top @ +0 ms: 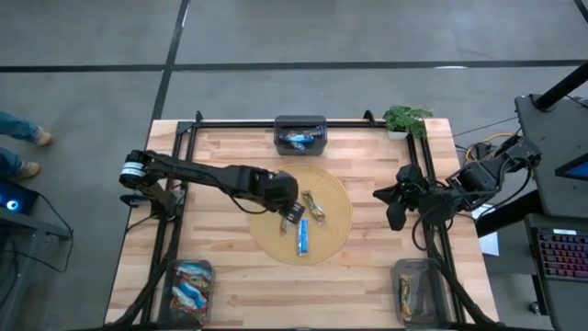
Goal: Pick and place Granola Bars by type
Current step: Put the yellow granola bar into the right black bin
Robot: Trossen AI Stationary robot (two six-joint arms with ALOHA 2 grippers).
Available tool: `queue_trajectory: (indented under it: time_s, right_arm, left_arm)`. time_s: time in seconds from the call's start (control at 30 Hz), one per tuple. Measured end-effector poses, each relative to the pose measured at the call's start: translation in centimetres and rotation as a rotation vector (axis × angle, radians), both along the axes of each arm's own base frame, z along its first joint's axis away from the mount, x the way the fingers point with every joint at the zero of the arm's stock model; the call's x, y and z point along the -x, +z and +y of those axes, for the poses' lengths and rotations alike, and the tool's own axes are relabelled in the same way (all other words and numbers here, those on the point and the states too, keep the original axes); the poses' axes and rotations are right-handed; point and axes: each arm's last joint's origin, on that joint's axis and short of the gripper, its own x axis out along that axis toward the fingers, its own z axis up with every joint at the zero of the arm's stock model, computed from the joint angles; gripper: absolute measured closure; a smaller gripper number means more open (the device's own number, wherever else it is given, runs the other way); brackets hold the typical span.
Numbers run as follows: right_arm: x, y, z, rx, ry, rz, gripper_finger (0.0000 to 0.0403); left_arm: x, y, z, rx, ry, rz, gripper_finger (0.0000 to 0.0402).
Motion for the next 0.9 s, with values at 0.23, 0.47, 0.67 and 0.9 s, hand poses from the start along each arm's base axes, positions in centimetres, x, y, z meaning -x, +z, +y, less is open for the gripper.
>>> queue_trajectory:
  time_s: [0.23, 0.47, 0.67, 0.9]
  right_arm:
    - [0.3, 0.2, -0.1, 0.028, 0.033, 0.004, 0.0392]
    - [1.6, 1.0, -0.9, 0.060, 0.086, -0.021, 0.0394]
    - [4.0, 1.6, -2.5, 0.065, 0.053, -0.041, 0.0394]
    - [6.0, 2.2, -3.9, 0.070, 0.037, -0.100, 0.0394]
  left_arm:
    - [-2.0, 5.8, -0.2, -0.124, -0.174, -0.275, 0.0371]
    - [-3.6, 9.5, -0.7, -0.210, -0.374, -0.619, 0.0372]
    - [-4.3, 9.8, -1.3, -0.198, -0.475, -0.846, 0.0372]
    - [-4.6, 9.0, -1.6, -0.291, -0.497, -1.048, 0.0372]
